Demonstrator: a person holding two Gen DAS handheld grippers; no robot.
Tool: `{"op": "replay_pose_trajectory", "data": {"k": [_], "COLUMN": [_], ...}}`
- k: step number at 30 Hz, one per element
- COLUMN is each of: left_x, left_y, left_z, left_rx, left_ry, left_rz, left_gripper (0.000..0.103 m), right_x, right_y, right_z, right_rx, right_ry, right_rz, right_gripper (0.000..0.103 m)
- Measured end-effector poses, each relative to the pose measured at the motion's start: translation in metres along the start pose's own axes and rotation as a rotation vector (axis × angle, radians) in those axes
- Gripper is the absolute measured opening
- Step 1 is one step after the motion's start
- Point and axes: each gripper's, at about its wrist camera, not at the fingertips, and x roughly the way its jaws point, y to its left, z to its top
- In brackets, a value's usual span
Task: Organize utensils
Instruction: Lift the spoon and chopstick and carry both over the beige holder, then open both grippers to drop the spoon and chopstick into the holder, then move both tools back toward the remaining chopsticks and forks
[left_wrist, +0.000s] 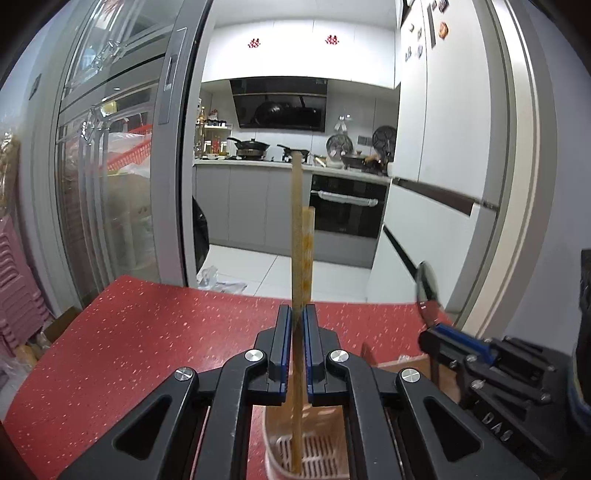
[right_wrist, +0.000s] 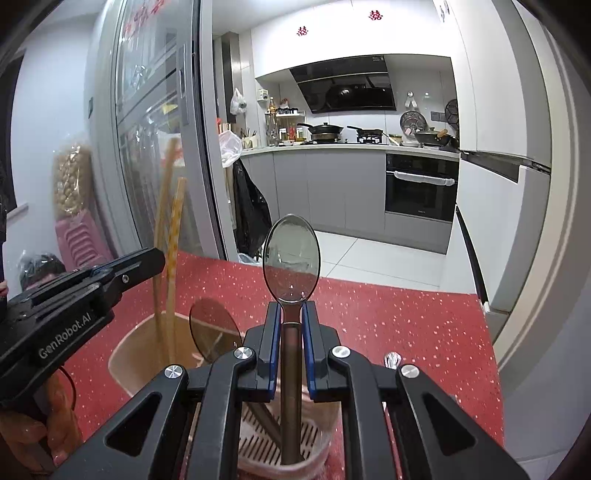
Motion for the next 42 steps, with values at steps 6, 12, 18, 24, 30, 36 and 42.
{"op": "replay_pose_trajectory", "data": {"k": [6, 12, 18, 24, 30, 36, 42], "left_x": [0.0, -0.002, -0.011, -0.027, -0.052, -0.077, -0.102], "left_y": [0.002, 0.007, 0.008, 0.01, 0.017, 0.038, 0.06], "left_z": [-0.01, -0.014, -0.014, -0.015, -0.025, -0.049, -0.083], "left_rx": [0.013, -0.005, -0.003, -0.003, 0.009, -0.034, -0.043], "left_ry": [0.044, 0.085, 0.097, 0.11, 0.153, 0.261, 0.329], "left_rz": [0.028, 0.034, 0.037, 0.039, 0.058, 0.088, 0.122], "left_gripper": [0.031, 0.031, 0.031, 0.031, 0.031, 0.031, 0.031], "right_x": [-0.002, 0.003, -0.003, -0.023, -0.051, -0.078, -0.09], "right_y": [0.0, -0.002, -0.001, -0.001, 0.001, 0.009, 0.022], "right_z": [-0.003, -0.004, -0.004, 0.001, -0.002, -0.022, -0.056], "right_rx": [0.0, 0.024, 0.033, 0.071, 0.121, 0.159, 0.192], "right_ry": [0.043, 0.101, 0.11, 0.09, 0.101, 0.164, 0.273], "right_rz": [0.012, 0.032, 0.038, 0.06, 0.071, 0.082, 0.092], "right_gripper": [0.013, 0.013, 0.05, 0.05, 0.056, 0.062, 0.063]}}
